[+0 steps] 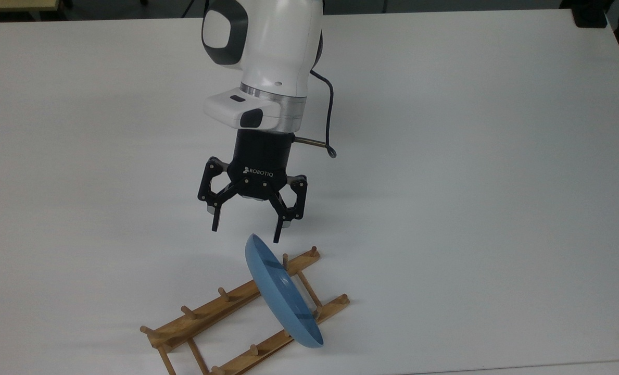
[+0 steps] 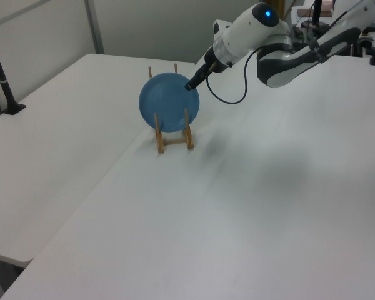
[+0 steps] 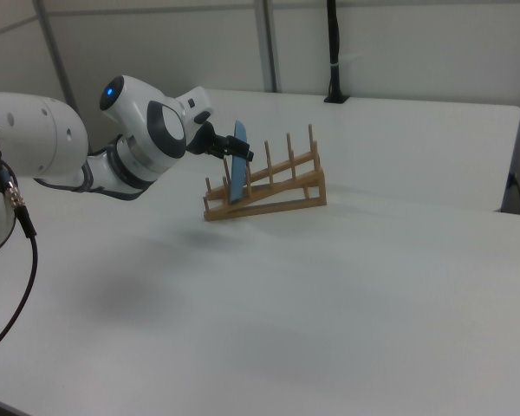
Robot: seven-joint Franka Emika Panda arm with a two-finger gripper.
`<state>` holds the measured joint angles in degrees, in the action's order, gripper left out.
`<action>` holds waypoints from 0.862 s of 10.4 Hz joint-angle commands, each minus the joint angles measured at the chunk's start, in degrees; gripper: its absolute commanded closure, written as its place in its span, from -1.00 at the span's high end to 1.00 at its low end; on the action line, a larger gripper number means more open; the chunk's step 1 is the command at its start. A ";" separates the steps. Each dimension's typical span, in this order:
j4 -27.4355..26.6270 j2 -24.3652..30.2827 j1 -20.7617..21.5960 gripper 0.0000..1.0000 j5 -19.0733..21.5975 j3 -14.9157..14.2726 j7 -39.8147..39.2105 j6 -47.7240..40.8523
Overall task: Pick plate from plate rack
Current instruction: 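Move the open gripper down toward the blue plate's rim in the rack, then close the gripper on the blue plate's rim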
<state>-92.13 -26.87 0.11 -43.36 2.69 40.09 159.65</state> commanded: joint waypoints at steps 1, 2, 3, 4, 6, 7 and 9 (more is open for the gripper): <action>0.99 -1.96 0.77 0.59 -1.99 -0.94 2.27 0.66; 1.77 -2.22 0.77 0.53 -1.99 -0.94 2.27 0.66; 2.13 -2.83 0.77 0.46 -1.99 -0.94 2.27 0.66; 2.74 -2.93 0.77 0.27 -2.16 -0.94 2.27 0.66; 2.75 -2.93 0.77 -0.68 -2.34 -0.94 2.18 0.66; 2.75 -2.93 0.77 -1.00 -2.86 -0.94 2.18 0.66; 2.66 -2.93 0.77 -1.00 -5.05 -0.94 2.18 0.58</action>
<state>-90.08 -29.39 0.14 -45.04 2.69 40.24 159.65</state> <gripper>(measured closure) 0.815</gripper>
